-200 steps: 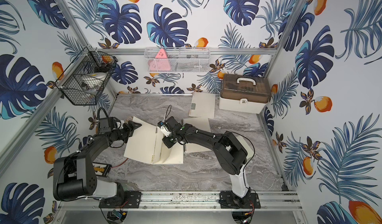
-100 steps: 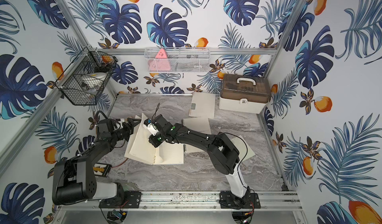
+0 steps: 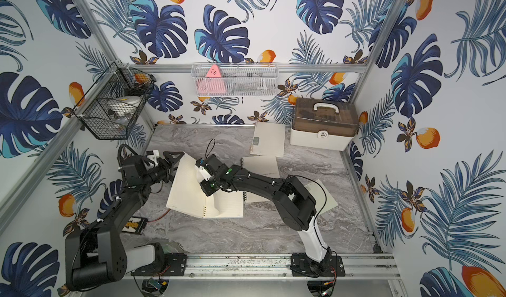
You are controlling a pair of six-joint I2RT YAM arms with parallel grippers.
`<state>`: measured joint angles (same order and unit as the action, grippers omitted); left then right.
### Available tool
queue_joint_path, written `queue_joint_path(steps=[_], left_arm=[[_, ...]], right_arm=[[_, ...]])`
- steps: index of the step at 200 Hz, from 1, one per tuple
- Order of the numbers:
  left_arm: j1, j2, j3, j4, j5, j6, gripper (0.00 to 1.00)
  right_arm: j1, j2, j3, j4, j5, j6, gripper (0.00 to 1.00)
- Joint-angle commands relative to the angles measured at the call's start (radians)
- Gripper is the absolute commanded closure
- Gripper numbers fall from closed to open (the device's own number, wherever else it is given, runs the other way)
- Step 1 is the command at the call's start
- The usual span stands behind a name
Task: Tear off pages from different notebooks
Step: Tear off the paper from the notebook.
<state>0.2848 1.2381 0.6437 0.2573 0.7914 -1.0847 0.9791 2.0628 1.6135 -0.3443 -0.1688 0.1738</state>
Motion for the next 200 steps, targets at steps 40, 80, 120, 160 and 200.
queue_joint_path(steps=[40, 80, 120, 160, 200], left_arm=[[-0.004, 0.034, 0.067, -0.214, -0.064, 0.143, 0.25], [-0.054, 0.075, 0.116, -0.321, -0.115, 0.208, 0.22], [-0.074, 0.110, 0.154, -0.408, -0.148, 0.246, 0.29], [-0.086, 0.144, 0.182, -0.465, -0.178, 0.265, 0.43], [-0.090, 0.145, 0.203, -0.518, -0.220, 0.278, 0.60]], right_arm=[[-0.142, -0.124, -0.225, 0.182, -0.168, 0.139, 0.52], [-0.258, -0.104, -0.279, 0.270, -0.341, 0.191, 0.46], [-0.334, -0.004, -0.208, 0.185, -0.369, 0.188, 0.47], [-0.352, 0.065, -0.123, 0.098, -0.298, 0.143, 0.82], [-0.299, 0.079, -0.017, 0.012, -0.183, 0.059, 1.00]])
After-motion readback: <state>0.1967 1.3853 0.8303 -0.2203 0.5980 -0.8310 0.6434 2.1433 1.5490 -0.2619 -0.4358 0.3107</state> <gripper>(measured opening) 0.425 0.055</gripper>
